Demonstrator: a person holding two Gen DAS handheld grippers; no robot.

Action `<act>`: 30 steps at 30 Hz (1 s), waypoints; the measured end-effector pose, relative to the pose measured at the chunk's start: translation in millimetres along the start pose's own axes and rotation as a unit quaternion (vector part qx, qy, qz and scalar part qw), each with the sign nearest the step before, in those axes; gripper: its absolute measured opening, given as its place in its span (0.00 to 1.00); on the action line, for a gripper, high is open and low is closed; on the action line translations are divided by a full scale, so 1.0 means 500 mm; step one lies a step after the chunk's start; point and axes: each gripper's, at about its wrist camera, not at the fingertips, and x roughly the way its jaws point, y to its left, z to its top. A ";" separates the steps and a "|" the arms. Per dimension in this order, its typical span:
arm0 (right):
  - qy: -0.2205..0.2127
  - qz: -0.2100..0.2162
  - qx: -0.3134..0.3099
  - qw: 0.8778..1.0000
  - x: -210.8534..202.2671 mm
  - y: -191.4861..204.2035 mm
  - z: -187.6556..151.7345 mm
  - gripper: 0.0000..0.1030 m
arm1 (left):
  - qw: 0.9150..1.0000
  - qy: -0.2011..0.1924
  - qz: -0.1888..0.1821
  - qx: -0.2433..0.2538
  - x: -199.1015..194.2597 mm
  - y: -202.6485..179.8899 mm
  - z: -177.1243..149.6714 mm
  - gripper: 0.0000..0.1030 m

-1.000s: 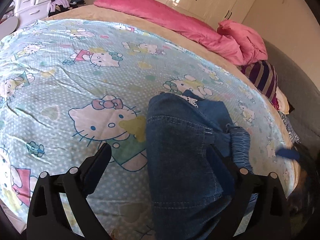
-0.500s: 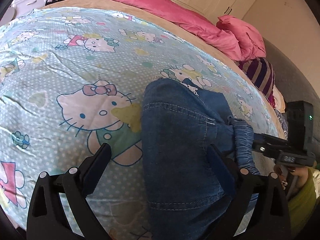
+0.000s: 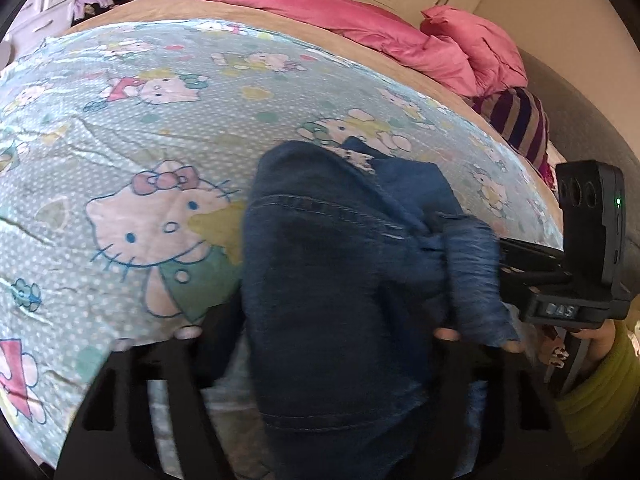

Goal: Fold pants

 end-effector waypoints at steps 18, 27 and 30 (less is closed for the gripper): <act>-0.074 -0.021 -0.090 0.993 -0.019 0.070 0.098 0.15 | 0.999 -0.042 0.027 -0.004 -0.030 0.000 0.074 0.35; -0.053 -0.034 -0.074 0.995 0.044 0.042 0.149 0.17 | 0.997 -0.057 0.052 -0.018 -0.017 0.033 0.125 0.35; -0.014 -0.055 -0.035 0.998 0.081 0.013 0.139 0.24 | 0.997 -0.033 0.060 -0.029 0.013 0.052 0.113 0.41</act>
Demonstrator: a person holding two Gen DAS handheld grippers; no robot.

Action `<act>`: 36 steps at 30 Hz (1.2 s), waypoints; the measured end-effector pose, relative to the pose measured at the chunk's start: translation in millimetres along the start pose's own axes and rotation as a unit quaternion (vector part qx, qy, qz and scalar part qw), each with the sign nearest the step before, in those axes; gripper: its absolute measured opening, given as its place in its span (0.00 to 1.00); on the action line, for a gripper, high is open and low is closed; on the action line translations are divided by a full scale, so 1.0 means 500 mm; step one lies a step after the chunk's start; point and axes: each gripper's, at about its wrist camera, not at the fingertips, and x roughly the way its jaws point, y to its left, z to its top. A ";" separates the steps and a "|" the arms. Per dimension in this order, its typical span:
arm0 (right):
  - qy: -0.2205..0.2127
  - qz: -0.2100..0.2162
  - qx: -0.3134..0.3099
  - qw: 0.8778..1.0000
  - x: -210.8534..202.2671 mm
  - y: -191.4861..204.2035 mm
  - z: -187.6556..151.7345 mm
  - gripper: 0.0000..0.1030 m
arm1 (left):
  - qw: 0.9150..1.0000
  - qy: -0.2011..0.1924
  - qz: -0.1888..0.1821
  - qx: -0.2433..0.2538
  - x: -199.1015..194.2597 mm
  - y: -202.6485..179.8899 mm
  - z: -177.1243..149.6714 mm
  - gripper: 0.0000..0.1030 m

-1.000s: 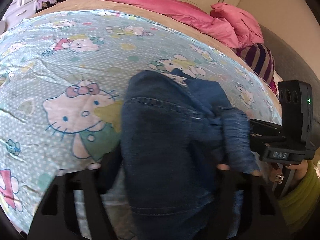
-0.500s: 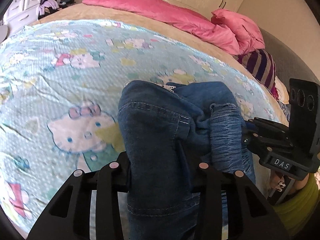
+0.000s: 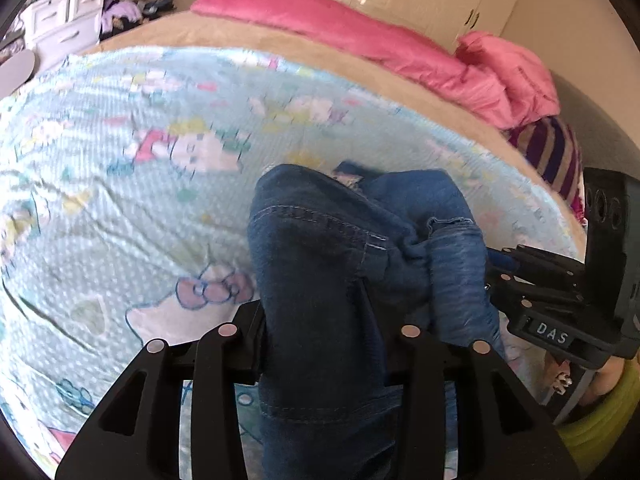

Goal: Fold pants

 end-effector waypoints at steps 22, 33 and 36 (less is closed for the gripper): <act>-0.091 -0.042 0.010 0.995 -0.160 0.026 -0.043 0.81 | 0.998 -0.060 0.028 -0.012 -0.120 0.013 -0.039 0.96; -0.143 -0.080 -0.042 0.986 -0.271 0.113 -0.108 0.91 | 0.995 -0.082 0.057 0.003 -0.245 -0.017 -0.115 0.96; -0.139 -0.080 -0.043 0.986 -0.284 0.128 -0.130 0.91 | 0.995 -0.083 0.058 0.011 -0.267 -0.031 -0.134 0.96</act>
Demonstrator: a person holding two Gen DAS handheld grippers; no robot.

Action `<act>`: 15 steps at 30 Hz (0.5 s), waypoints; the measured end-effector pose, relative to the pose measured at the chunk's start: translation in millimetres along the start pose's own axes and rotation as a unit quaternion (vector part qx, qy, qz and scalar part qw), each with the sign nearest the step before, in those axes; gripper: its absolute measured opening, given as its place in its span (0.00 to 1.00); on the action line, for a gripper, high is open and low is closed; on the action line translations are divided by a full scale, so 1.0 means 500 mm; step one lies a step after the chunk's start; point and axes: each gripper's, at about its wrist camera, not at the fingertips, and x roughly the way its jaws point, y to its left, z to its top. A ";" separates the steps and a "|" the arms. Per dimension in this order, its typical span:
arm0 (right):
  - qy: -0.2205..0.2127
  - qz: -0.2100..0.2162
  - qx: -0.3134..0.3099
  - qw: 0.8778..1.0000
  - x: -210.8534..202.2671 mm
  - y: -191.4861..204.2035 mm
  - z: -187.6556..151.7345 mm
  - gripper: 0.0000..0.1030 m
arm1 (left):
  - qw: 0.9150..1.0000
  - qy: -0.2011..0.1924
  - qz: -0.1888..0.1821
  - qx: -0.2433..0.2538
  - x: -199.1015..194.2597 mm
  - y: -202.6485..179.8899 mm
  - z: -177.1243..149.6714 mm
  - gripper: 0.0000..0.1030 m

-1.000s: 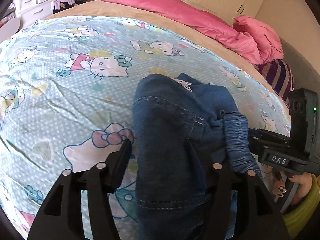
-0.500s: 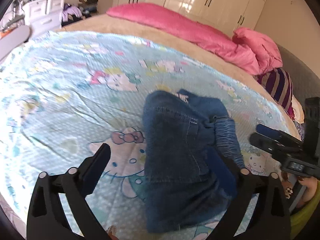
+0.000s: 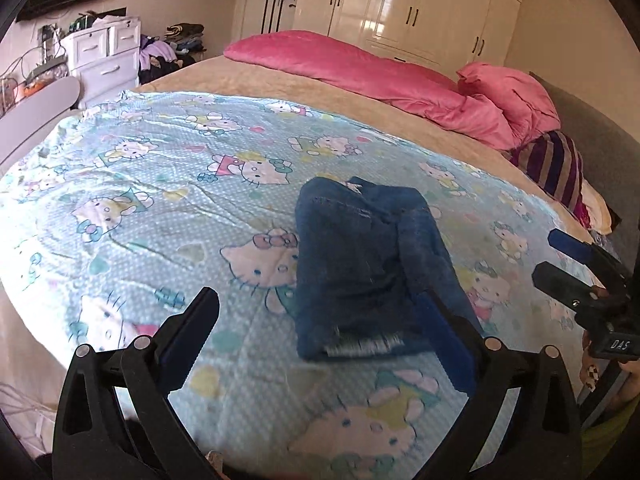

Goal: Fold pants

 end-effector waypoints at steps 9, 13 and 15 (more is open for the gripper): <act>0.016 0.006 0.022 1.000 -0.045 0.020 -0.060 0.91 | 1.000 -0.002 0.002 0.006 -0.069 -0.015 -0.057 0.96; 0.029 0.001 0.025 0.999 -0.051 0.023 -0.083 0.91 | 1.000 0.012 0.006 0.011 -0.075 -0.017 -0.086 0.96; 0.040 -0.004 0.029 0.999 -0.047 0.025 -0.096 0.91 | 1.000 0.021 0.008 0.012 -0.072 -0.020 -0.101 0.96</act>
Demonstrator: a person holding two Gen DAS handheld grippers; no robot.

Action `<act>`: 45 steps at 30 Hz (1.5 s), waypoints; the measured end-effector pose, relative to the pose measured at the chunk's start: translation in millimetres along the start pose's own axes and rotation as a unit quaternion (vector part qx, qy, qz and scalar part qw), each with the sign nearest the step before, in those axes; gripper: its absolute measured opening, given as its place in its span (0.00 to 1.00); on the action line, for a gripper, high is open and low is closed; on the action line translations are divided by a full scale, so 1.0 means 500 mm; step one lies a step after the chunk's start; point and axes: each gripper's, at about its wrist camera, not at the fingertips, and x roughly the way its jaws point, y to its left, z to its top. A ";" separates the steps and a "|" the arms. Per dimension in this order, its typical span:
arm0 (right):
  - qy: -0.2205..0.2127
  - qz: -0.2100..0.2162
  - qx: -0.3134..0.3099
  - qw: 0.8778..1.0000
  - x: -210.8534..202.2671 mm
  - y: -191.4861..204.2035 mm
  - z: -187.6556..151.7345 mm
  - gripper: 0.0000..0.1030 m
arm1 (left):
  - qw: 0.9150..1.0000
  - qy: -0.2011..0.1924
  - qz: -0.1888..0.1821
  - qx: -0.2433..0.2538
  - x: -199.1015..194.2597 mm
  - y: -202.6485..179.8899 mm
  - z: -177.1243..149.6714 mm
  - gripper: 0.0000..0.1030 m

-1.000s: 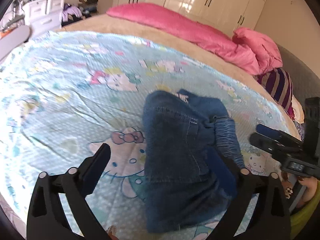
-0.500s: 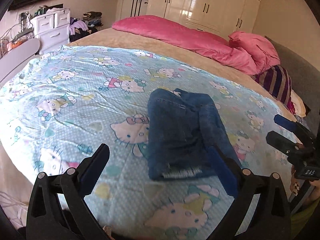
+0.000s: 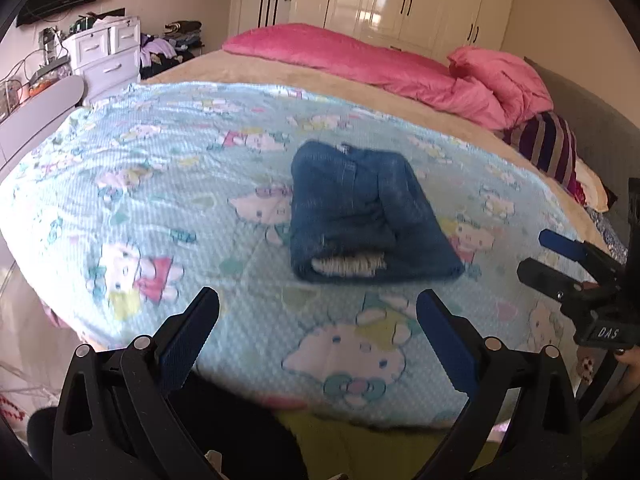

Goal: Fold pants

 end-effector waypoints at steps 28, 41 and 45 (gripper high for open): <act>0.038 -0.008 0.017 0.999 0.033 -0.002 -0.030 0.91 | 0.999 0.044 0.022 -0.014 0.047 0.004 -0.046 0.96; 0.037 -0.009 0.017 0.999 0.031 -0.002 -0.028 0.91 | 0.999 0.043 0.003 -0.017 0.041 -0.001 -0.045 0.96; 0.039 -0.010 0.019 0.999 0.032 -0.006 -0.030 0.91 | 0.999 0.042 0.002 -0.018 0.041 0.001 -0.045 0.96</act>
